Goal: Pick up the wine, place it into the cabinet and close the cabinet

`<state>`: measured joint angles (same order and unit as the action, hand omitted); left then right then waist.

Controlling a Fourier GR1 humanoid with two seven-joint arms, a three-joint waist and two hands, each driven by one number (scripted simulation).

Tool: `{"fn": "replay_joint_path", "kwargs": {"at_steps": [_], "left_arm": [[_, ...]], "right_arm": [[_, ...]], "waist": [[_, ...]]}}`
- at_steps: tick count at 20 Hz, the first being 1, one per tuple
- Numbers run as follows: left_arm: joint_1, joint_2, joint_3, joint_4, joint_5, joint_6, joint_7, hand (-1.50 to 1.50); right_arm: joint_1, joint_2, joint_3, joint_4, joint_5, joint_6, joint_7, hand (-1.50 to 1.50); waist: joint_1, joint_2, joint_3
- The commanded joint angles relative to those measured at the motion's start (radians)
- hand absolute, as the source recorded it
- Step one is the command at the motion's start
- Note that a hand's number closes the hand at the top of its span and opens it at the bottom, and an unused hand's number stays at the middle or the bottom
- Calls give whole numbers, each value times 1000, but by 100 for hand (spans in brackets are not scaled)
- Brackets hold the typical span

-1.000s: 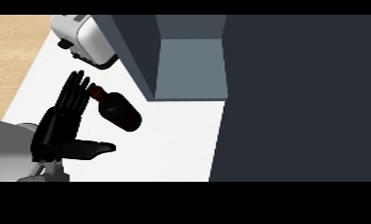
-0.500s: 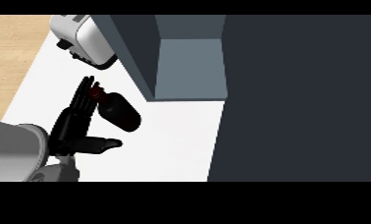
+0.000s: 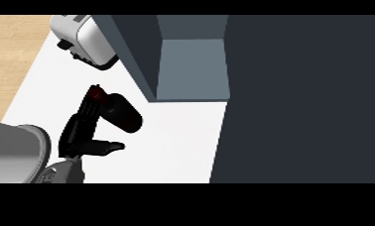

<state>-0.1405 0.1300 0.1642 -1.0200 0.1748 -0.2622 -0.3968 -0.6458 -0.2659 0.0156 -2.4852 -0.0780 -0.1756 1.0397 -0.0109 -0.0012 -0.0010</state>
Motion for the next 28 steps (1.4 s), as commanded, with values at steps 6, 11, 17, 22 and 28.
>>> {"fn": "replay_joint_path", "kwargs": {"at_steps": [6, 11, 17, 22, 28], "left_arm": [[-110, -8, 34, 248, 8, -39, -102, -150], [-139, -25, 12, 359, -40, -43, -198, -150], [-191, -33, 11, 400, -44, -34, -222, -150], [-244, -15, 45, 496, -2, -143, -252, 150], [-295, 26, -54, 538, -164, -92, -423, 150]], "right_arm": [[67, 1, 8, -195, -57, -25, 123, -150], [35, -6, 14, -155, -64, -24, 129, -150], [30, -11, -20, -129, -69, -18, 94, -150], [49, 10, 9, -95, -50, -21, 69, -150], [16, -11, -28, -74, -103, -7, 70, -150]], "waist": [[-8, -1, 0], [-6, -1, 0], [1, -1, 0], [2, -1, 0], [-16, 2, 0]]}}
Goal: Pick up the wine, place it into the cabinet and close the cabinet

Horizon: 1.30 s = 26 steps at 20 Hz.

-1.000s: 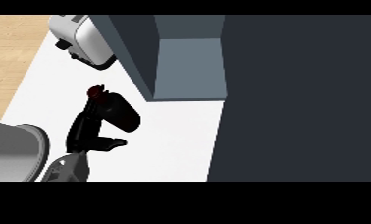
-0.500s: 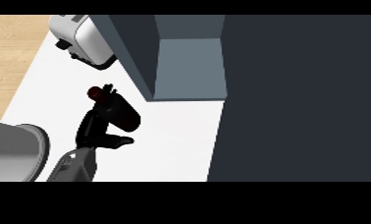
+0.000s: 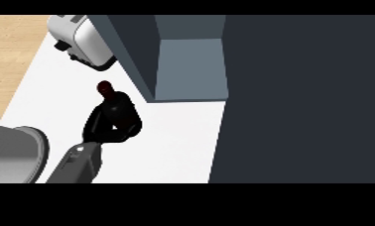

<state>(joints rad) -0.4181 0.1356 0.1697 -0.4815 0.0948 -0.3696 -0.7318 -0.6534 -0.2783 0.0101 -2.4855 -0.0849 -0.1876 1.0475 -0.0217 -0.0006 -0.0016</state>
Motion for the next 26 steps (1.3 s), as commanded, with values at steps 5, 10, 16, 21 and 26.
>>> {"fn": "replay_joint_path", "kwargs": {"at_steps": [5, 10, 16, 21, 26], "left_arm": [[48, -52, -70, -47, -107, 156, -177, 150], [124, -94, -64, -182, -88, 263, -149, 150], [161, -104, -77, -396, -69, 299, -126, 150], [199, -135, -218, -635, -27, 348, 37, 150], [255, -135, -349, -804, 89, 381, 160, 150]], "right_arm": [[-40, -24, -62, -42, -94, -13, 100, -150], [90, 3, -41, -98, -105, 19, 33, -150], [58, -15, -49, -90, -96, 9, 64, -150], [60, 2, -21, -82, -70, -13, 68, -150], [36, -13, -83, -66, -111, -8, 70, -150]], "waist": [[14, -2, 1], [22, -4, 2], [23, -6, 2], [26, -11, 3], [19, -7, 2]]}}
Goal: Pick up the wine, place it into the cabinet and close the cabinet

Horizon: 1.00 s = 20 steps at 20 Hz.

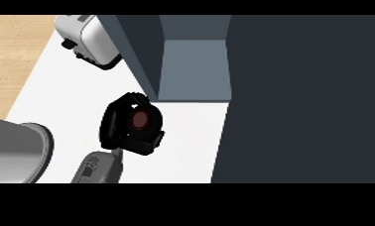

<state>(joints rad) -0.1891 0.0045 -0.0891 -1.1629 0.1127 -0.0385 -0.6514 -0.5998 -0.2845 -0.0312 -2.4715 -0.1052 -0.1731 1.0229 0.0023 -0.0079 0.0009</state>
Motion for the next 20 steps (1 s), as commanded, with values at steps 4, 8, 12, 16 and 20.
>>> {"fn": "replay_joint_path", "kwargs": {"at_steps": [4, 8, 12, 16, 20], "left_arm": [[7, -4, -236, -313, 114, 218, 259, 150], [-62, -4, -244, -433, 99, 310, 440, 150], [-113, -4, -283, -492, 75, 391, 555, 150], [-353, -4, -269, -351, 89, 541, 595, 150], [-467, -4, -219, -260, 152, 583, 635, 150]], "right_arm": [[51, 11, -30, -78, -110, 14, 35, -150], [19, 20, 1, -55, -72, -8, 47, -150], [-2, -5, -29, -64, -102, 0, 80, -150], [113, 42, -10, -37, -111, 51, -70, -150], [86, 25, -26, -99, -121, 38, -11, -150]], "waist": [[-6, 0, 1], [-4, 2, 0], [-5, 3, -1], [-15, 9, 0], [-24, 8, 0]]}}
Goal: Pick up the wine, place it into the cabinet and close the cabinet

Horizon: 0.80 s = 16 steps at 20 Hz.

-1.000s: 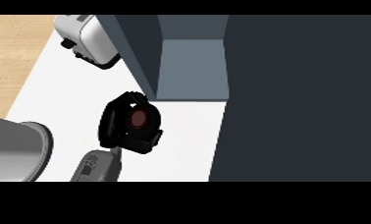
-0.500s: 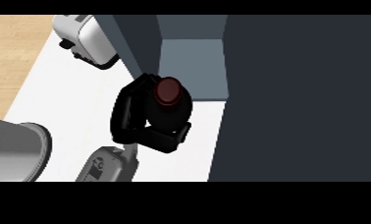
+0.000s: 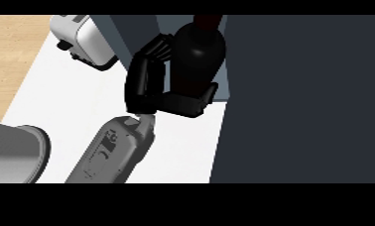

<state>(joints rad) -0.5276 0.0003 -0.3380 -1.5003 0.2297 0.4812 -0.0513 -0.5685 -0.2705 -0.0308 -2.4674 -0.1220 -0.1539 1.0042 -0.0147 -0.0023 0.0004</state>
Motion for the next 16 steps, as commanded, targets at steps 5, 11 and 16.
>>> {"fn": "replay_joint_path", "kwargs": {"at_steps": [5, 11, 16], "left_arm": [[-147, 0, 58, 160, -17, 29, -15, 150], [-182, 20, 33, 257, -87, 53, -71, 150], [-190, 0, 44, 397, -63, 36, -186, 150]], "right_arm": [[69, 10, -11, -96, -59, 20, 11, -150], [43, -9, -60, -131, -117, 20, 72, -150], [26, -6, -56, -135, -107, 10, 80, -150]], "waist": [[4, 2, 0], [-2, 0, 0], [-8, 3, -1]]}}
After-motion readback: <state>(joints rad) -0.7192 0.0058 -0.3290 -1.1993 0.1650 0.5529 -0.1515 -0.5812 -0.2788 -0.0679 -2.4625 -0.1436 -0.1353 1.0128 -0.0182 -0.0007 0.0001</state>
